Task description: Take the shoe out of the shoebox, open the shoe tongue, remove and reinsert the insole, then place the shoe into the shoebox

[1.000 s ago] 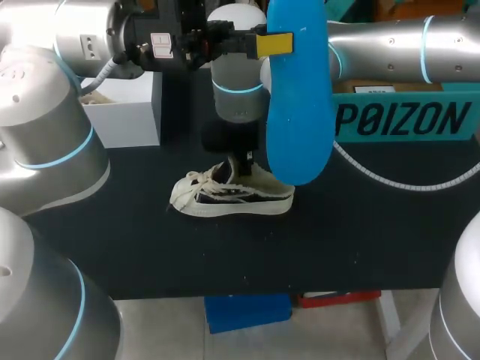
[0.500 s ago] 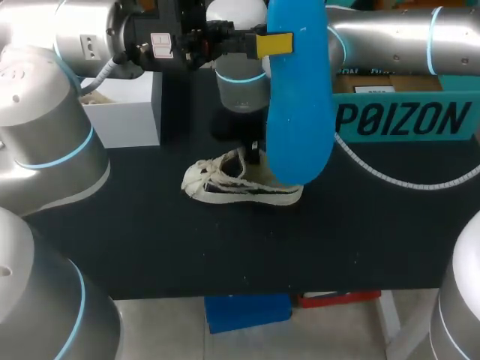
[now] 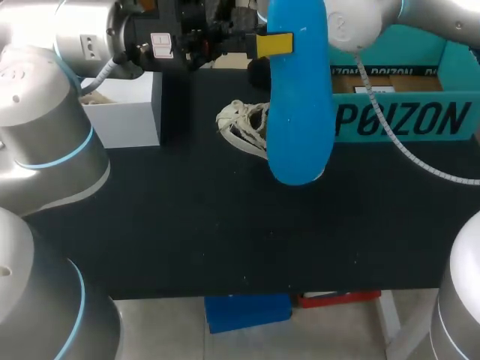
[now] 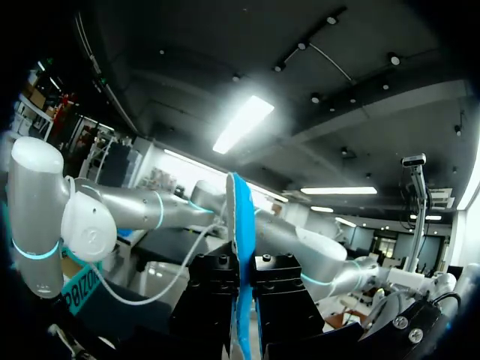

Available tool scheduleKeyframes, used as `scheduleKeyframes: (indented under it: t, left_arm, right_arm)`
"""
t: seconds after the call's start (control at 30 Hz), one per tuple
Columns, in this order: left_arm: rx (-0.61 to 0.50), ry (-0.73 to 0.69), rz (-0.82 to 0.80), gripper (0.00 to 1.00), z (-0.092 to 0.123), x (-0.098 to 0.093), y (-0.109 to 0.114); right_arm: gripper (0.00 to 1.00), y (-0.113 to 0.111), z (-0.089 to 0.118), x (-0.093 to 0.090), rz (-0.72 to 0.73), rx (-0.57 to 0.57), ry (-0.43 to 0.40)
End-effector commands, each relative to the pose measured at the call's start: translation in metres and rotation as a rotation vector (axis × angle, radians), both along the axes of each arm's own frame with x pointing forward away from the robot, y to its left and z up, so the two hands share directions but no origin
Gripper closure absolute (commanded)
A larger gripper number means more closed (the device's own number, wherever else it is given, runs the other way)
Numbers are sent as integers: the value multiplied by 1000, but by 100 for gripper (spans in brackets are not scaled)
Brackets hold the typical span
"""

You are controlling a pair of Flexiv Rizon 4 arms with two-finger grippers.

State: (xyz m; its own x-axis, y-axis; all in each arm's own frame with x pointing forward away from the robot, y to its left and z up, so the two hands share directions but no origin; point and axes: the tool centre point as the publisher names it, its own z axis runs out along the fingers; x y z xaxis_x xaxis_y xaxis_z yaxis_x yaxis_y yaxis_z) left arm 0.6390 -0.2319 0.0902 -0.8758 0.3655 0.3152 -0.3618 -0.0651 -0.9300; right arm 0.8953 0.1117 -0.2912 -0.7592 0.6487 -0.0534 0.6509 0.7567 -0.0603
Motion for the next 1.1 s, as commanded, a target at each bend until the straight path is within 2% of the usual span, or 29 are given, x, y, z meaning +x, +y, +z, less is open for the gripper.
scheduleKeyframes:
  t: [0.03,0.2,0.33,0.5,0.77,1.1]
  left_arm:
    - [1,0,3,100,-1,-1,-1]
    - [1,0,3,100,-1,-1,-1]
    - [1,0,3,100,-1,-1,-1]
    - [1,0,3,100,-1,-1,-1]
    - [1,0,3,100,-1,-1,-1]
    - [1,0,3,100,-1,-1,-1]
  right_arm:
    - [100,-2,-1,-5,-935,-19,-172]
    - [100,2,2,-5,-1050,-40,-189]
    - [100,10,4,-5,-1082,-99,-200]
    - [100,19,-1,-7,-1120,-105,-188]
    - [100,43,-30,-14,-1114,-99,-160]
    - [100,56,-76,-18,-1076,-86,-90]
